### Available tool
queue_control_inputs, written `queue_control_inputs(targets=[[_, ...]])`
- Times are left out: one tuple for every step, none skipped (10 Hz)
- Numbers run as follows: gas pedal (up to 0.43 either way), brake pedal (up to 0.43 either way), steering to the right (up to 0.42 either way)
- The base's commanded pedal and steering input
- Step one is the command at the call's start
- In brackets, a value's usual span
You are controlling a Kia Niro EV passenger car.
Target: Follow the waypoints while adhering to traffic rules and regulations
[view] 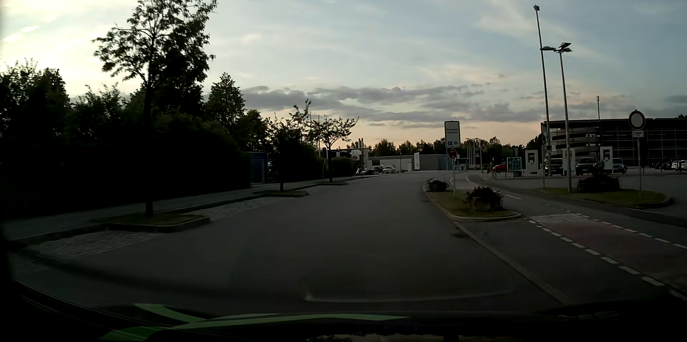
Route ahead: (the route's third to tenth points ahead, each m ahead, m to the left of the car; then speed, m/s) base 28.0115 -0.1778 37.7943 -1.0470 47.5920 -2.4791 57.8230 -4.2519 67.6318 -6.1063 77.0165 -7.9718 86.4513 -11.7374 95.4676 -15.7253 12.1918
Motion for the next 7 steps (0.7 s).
queue_control_inputs(targets=[[0.059,0.000,0.007],[0.059,0.000,0.009],[0.059,0.000,0.012],[0.059,0.000,0.013],[0.059,0.000,0.013],[0.059,0.000,0.014],[0.059,0.000,0.015]])
